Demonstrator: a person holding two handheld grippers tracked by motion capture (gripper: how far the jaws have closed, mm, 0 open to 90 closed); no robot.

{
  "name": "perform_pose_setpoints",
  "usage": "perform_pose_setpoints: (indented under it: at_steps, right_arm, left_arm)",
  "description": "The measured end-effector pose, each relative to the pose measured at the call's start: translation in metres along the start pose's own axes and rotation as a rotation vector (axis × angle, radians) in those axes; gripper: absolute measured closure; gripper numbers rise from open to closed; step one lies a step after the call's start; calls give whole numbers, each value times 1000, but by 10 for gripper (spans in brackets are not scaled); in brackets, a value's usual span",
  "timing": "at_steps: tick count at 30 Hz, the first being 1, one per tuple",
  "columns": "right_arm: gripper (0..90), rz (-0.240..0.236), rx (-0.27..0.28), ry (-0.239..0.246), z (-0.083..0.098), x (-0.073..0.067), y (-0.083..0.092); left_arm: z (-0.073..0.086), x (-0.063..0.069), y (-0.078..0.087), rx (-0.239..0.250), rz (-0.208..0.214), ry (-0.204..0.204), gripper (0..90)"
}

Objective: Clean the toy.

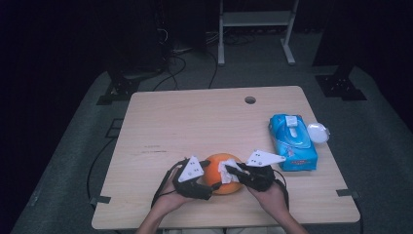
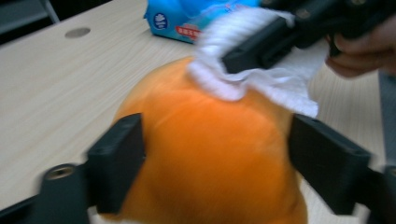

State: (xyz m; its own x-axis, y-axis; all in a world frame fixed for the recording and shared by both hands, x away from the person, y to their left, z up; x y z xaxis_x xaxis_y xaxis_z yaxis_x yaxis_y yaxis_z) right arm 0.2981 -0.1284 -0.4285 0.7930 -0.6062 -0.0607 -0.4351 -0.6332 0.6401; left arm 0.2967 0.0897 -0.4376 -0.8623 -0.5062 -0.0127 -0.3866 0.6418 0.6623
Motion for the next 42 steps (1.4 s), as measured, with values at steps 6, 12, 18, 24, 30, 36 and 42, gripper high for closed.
perform_pose_setpoints:
  at_steps: [6,12,18,24,30,36,42]
  right_arm:
    - [793,-11,-5,-54,3,8,4]
    - [791,5,34,34,-7,-11,11]
    - [792,58,-8,39,-6,-4,10]
    - [792,5,16,-16,-3,1,11]
    - [792,32,12,105,-14,-20,13]
    - [794,36,-19,41,-6,-3,12]
    - [794,44,-19,68,-13,-12,13]
  left_arm:
    - [3,-3,-4,11,45,58,224]
    - [-6,12,-4,-7,-13,-45,291]
    - [-3,2,-4,11,-41,48,90]
    - [-3,5,-7,-1,-3,53,193]
    - [-9,19,-7,-3,-30,-38,193]
    - [-3,4,-7,2,41,90,82]
    - [-4,7,-8,-11,46,90,217]
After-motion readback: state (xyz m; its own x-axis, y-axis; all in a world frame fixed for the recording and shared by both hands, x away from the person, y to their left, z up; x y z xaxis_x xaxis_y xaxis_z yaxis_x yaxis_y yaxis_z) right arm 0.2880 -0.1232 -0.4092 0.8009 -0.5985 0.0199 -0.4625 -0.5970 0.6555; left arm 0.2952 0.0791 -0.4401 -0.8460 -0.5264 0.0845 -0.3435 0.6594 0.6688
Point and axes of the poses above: each handheld gripper's, and its own axes: y roughly backward along the jaws, z roughly out of its underside, x roughly to its right, the point moved 2 cm from there along -y, roughly forward along the jaws, and after that the axes turned 14 degrees about -x, right-handed, at the moved point
